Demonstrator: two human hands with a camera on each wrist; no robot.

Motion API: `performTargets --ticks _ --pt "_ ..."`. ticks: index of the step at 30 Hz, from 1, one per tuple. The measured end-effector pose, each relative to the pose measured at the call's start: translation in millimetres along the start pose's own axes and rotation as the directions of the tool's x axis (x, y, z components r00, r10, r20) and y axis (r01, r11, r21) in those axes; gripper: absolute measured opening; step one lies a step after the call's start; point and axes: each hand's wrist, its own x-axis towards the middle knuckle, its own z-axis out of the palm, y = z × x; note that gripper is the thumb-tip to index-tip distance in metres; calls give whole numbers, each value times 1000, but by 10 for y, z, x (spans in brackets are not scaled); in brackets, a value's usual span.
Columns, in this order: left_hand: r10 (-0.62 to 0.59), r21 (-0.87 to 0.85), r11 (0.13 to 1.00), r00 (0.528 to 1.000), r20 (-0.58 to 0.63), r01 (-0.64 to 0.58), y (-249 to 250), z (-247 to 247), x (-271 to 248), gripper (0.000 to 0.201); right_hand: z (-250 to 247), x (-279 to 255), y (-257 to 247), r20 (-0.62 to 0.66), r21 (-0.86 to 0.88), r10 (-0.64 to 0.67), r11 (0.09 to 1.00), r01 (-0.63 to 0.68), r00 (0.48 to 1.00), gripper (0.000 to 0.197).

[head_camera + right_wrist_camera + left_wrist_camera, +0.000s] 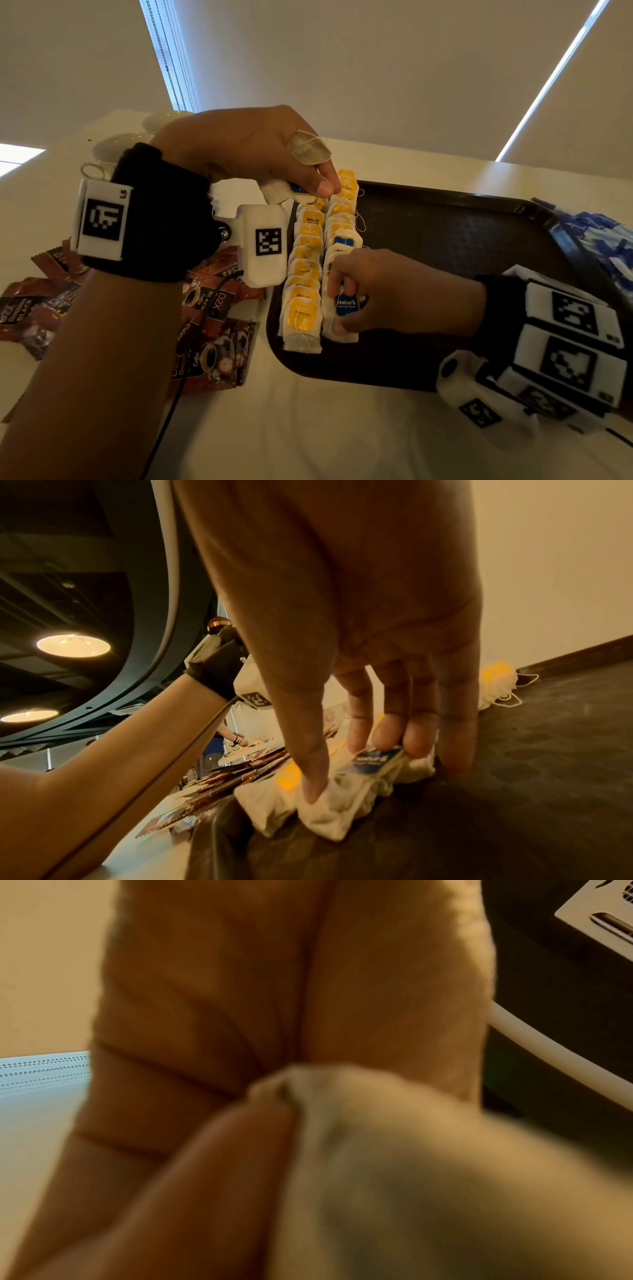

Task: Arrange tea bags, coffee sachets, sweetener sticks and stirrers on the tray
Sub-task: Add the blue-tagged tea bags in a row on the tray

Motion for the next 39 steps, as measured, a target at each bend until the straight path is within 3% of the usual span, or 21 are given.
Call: performTargets --ticks 6,10,12,15,18,21,26,31,36,39 --pt "16 21 1000 1000 11 -17 9 7 4 22 -80 -60 -22 -49 -34 -6 999 4 999 37" --pt "58 42 997 997 43 -60 34 45 10 28 -289 -107 -62 -312 259 86 966 -3 946 20" --pt "96 39 994 994 58 -99 63 86 19 28 -355 -97 -62 -379 474 172 880 31 909 25" --pt "142 35 989 989 47 -143 86 137 52 27 -361 -97 -86 -256 757 255 653 29 932 33" --pt "165 22 986 986 15 -166 100 171 84 18 -328 -112 -99 -211 858 232 510 66 950 42" --pt "198 33 980 980 -35 -197 117 210 108 14 -319 -127 -103 -264 886 228 441 142 937 37" --pt "197 -33 979 974 -109 -202 170 280 135 26 -335 -120 -83 -374 872 268 428 238 888 31" --pt "138 -85 986 987 -88 -145 181 211 66 50 -364 -157 -19 -380 853 291 477 211 878 30" --pt "134 -23 991 989 -64 -135 126 130 4 19 -381 -219 19 -378 837 312 517 178 872 28" --pt "113 -8 993 993 -26 -114 147 142 -4 17 -379 -254 37 -342 829 338 547 113 877 22"
